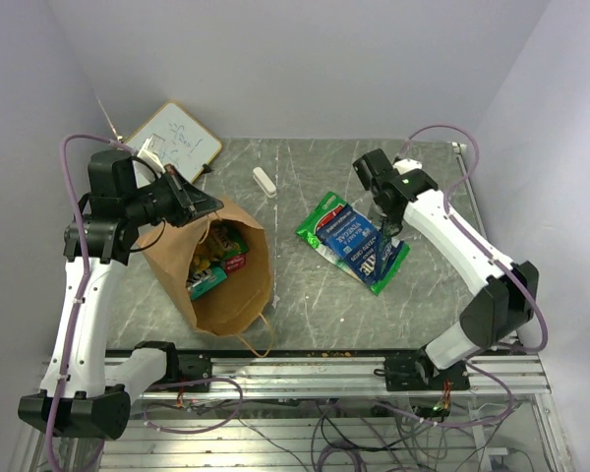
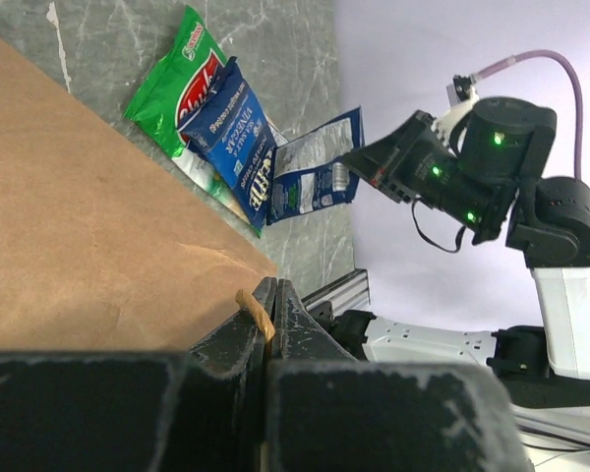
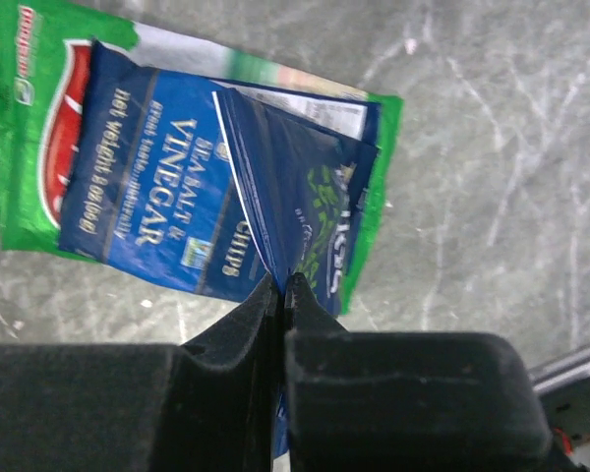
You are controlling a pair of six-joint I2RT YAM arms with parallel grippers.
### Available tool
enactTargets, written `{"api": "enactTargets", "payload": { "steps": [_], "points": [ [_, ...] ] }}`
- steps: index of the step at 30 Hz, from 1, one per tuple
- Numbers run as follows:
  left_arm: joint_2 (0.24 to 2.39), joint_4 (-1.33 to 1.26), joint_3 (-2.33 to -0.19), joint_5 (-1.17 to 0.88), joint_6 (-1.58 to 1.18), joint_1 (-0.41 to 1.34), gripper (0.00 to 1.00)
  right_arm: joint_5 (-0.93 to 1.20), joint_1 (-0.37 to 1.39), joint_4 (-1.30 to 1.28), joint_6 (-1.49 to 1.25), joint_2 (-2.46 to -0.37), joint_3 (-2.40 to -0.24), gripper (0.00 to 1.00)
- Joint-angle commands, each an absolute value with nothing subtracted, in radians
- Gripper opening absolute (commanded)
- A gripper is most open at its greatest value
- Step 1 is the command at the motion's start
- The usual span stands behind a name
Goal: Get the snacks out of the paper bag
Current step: Place the snack at the center of the board.
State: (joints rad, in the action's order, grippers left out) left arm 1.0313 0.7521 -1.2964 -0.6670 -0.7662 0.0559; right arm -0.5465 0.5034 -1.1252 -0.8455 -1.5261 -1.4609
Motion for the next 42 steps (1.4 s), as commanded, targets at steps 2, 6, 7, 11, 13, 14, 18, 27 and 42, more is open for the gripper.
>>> {"api": "enactTargets", "payload": {
  "steps": [2, 6, 7, 11, 13, 14, 18, 27, 42],
  "points": [
    [1.020, 0.723, -1.302, -0.682, -0.772, 0.054, 0.07, -0.505, 0.499, -1.028, -0.942, -1.662, -1.556, 0.00],
    [1.010, 0.727, -1.304, -0.681, -0.780, 0.054, 0.07, -0.464, 0.499, -0.974, -0.973, -1.729, -1.561, 0.00],
    [1.008, 0.731, -1.306, -0.680, -0.779, 0.054, 0.07, -0.452, 0.500, -0.952, -0.968, -1.736, -1.555, 0.00],
    [0.996, 0.753, -1.314, -0.669, -0.772, 0.054, 0.07, -0.410, 0.499, -0.870, -0.962, -1.768, -1.537, 0.00],
    [0.993, 0.763, -1.317, -0.664, -0.770, 0.054, 0.07, -0.394, 0.499, -0.847, -0.972, -1.788, -1.535, 0.00],
    [0.990, 0.770, -1.319, -0.661, -0.768, 0.054, 0.07, -0.387, 0.500, -0.835, -0.977, -1.797, -1.534, 0.00],
    [0.990, 0.786, -1.329, -0.655, -0.766, 0.054, 0.07, -0.369, 0.500, -0.805, -1.005, -1.825, -1.529, 0.00],
    [0.983, 0.793, -1.333, -0.653, -0.768, 0.054, 0.07, -0.346, 0.500, -0.764, -0.986, -1.825, -1.471, 0.17],
    [0.991, 0.770, -1.311, -0.676, -0.772, 0.054, 0.07, -0.198, 0.500, -0.616, -0.511, -1.489, -1.279, 0.74]
  ]
}}
